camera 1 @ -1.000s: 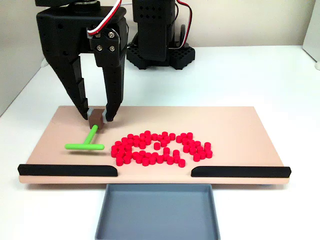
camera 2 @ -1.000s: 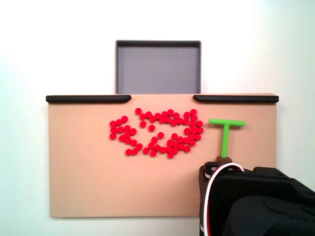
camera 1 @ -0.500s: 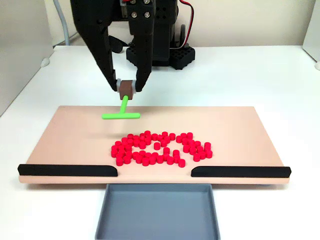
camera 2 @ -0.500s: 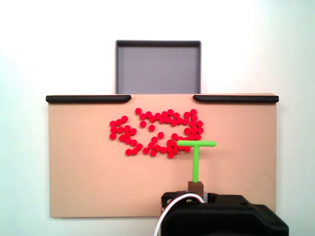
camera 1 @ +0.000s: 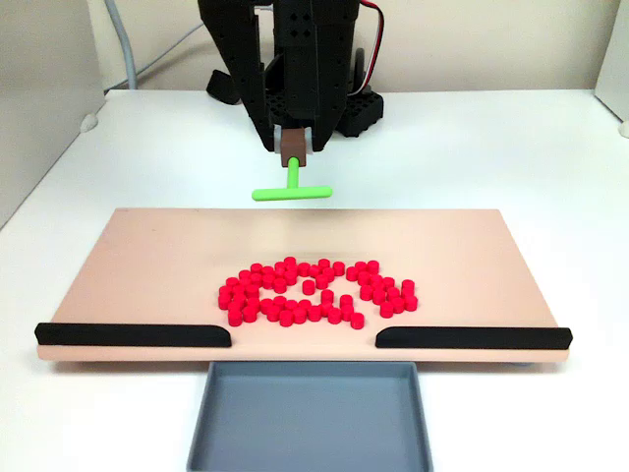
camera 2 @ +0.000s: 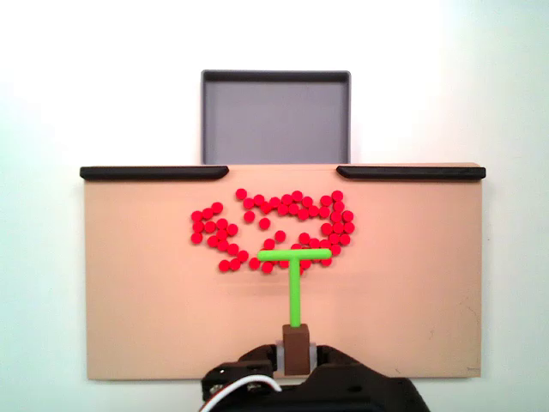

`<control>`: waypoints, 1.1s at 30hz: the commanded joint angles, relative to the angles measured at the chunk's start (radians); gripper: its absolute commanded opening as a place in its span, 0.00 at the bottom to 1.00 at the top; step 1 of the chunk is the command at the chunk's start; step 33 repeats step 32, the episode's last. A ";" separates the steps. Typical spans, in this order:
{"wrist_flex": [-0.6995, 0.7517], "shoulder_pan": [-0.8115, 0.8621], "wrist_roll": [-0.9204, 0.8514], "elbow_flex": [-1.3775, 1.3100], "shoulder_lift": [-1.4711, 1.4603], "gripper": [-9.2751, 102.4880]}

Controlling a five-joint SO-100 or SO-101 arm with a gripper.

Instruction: Grasp a green tool by the dark brown handle.

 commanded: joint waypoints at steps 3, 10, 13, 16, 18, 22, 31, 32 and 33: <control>-0.002 -0.026 0.020 0.003 0.040 0.08; 0.009 -0.032 0.035 0.005 0.029 0.08; 0.009 -0.034 0.035 0.005 0.040 0.08; 0.009 -0.034 0.035 0.005 0.041 0.08; 0.009 -0.034 0.034 0.005 0.040 0.08; 0.009 -0.034 0.040 0.005 0.044 0.08; 0.009 -0.032 0.043 0.005 0.041 0.08; 0.009 -0.032 0.041 0.005 0.041 0.08; 0.009 -0.032 0.041 0.005 0.041 0.08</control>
